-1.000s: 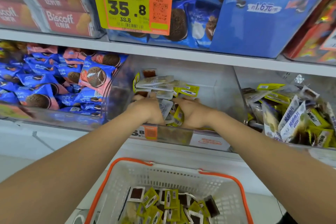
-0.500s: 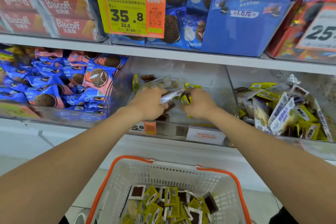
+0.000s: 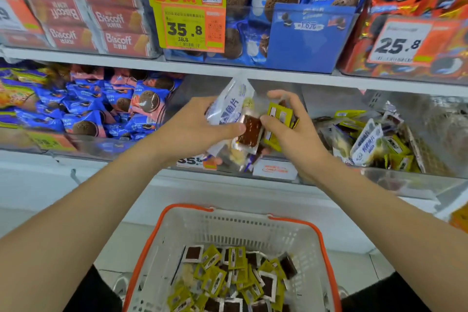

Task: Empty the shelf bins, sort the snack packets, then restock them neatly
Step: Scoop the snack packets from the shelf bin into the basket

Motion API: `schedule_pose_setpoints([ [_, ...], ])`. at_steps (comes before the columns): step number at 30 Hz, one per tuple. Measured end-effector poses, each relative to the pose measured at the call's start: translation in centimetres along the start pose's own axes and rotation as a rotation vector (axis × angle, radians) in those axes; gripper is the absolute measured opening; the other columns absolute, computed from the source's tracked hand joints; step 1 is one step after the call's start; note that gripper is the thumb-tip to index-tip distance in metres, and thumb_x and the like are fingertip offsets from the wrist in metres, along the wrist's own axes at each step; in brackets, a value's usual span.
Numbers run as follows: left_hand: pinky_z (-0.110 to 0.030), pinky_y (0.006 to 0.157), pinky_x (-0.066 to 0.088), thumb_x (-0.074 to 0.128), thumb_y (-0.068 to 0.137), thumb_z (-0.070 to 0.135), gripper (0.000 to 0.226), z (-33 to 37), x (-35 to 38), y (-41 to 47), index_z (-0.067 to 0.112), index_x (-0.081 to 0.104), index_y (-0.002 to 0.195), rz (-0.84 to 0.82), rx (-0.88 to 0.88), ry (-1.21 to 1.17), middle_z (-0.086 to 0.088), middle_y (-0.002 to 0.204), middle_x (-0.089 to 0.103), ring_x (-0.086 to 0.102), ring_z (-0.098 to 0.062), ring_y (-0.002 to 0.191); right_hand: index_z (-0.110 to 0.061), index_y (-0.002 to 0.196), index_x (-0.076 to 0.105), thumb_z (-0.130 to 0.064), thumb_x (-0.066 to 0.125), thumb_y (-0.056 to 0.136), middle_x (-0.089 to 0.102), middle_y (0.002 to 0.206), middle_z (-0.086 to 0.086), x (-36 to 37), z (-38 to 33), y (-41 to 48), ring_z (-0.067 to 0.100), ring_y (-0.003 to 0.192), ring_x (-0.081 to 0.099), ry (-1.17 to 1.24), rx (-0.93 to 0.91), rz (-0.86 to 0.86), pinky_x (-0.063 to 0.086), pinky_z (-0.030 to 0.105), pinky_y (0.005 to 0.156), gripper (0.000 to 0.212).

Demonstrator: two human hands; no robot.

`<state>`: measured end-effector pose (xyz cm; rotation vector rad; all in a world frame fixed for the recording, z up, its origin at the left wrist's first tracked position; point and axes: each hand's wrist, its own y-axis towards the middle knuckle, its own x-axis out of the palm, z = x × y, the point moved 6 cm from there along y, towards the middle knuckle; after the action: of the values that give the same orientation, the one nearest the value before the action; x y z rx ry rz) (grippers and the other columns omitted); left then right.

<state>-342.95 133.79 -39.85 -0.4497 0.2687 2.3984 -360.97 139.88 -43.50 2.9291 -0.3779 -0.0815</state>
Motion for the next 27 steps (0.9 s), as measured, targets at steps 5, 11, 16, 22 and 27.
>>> schedule_pose_setpoints([
  [5, -0.025, 0.088, 0.054, 0.085, 0.087, 0.025, 0.059, -4.9, 2.6, -2.7, 0.025, 0.057, 0.139, -0.451, -0.215, 0.376, 0.008, 0.133, 0.068, 0.065, -0.011, 0.119, -0.031, 0.118, 0.061, -0.018, 0.075, 0.088, 0.064, 0.102, -0.005, 2.0, 2.8, -5.0, 0.014, 0.083, 0.069, -0.709, 0.346, -0.615, 0.063, 0.042, 0.078, 0.036],
  [11, -0.028, 0.099, 0.052, 0.080, 0.081, 0.063, 0.082, -7.6, 4.4, -4.0, 0.029, 0.048, 0.149, -0.730, -0.322, 0.750, 0.007, 0.136, 0.063, 0.065, -0.012, 0.113, -0.023, 0.152, 0.045, -0.065, 0.076, 0.083, 0.059, 0.143, -0.004, 2.2, 4.7, -6.6, 0.015, 0.125, 0.059, -1.232, 0.394, -0.856, 0.048, 0.032, 0.105, 0.086],
  [16, -0.028, 0.076, 0.059, 0.070, 0.097, 0.026, 0.012, -5.5, -0.5, 2.1, 0.018, 0.078, 0.093, -0.048, -0.058, 0.432, -0.001, 0.081, 0.078, 0.073, -0.014, 0.075, -0.008, 0.093, 0.072, -0.009, 0.062, 0.095, 0.073, 0.076, 0.014, 1.2, 2.3, 0.1, 0.022, 0.056, 0.065, -0.580, 0.308, -0.253, 0.050, 0.026, 0.048, 0.010],
  [22, -0.044, 0.105, 0.050, 0.063, 0.078, 0.043, 0.053, -11.1, -3.1, 9.1, 0.009, 0.067, 0.119, 0.084, -0.217, 0.804, -0.021, 0.127, 0.062, 0.056, -0.040, 0.122, -0.016, 0.122, 0.062, -0.026, 0.083, 0.082, 0.068, 0.106, 0.010, 0.0, 4.9, 8.6, 0.029, 0.105, 0.066, -1.157, 0.043, -0.122, 0.055, 0.035, 0.090, 0.046],
  [27, -0.049, 0.123, 0.031, 0.085, 0.080, 0.033, 0.127, -15.0, -2.7, 12.3, -0.004, -0.004, 0.162, -0.082, -0.429, 0.852, -0.033, 0.167, -0.014, 0.009, -0.050, 0.156, -0.043, 0.159, 0.010, -0.031, 0.100, 0.062, 0.021, 0.160, 0.011, 2.9, 8.6, 13.2, 0.047, 0.137, 0.039, -1.412, 0.055, -0.298, 0.053, 0.057, 0.097, 0.133],
])
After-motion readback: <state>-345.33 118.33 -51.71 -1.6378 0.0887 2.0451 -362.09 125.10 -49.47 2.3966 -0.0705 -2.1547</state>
